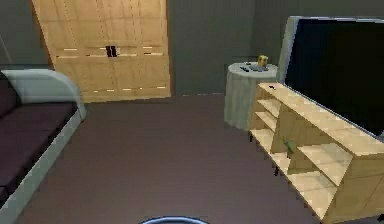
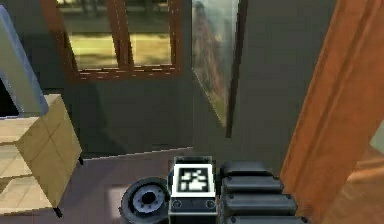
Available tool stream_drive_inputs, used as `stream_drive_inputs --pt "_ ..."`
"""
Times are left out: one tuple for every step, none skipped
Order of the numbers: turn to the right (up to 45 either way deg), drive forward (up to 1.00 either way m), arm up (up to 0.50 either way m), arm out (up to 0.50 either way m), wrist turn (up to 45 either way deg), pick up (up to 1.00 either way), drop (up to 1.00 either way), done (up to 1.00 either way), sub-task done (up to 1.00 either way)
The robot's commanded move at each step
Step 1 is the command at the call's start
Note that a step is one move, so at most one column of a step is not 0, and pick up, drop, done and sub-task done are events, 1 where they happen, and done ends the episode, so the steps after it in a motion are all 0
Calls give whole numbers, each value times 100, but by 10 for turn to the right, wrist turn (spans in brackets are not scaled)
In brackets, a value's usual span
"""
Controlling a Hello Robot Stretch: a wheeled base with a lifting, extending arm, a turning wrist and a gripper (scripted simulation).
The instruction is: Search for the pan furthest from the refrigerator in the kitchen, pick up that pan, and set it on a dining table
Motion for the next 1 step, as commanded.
stream_drive_inputs --pt "0 100 0 0 0 0 0 0 0"
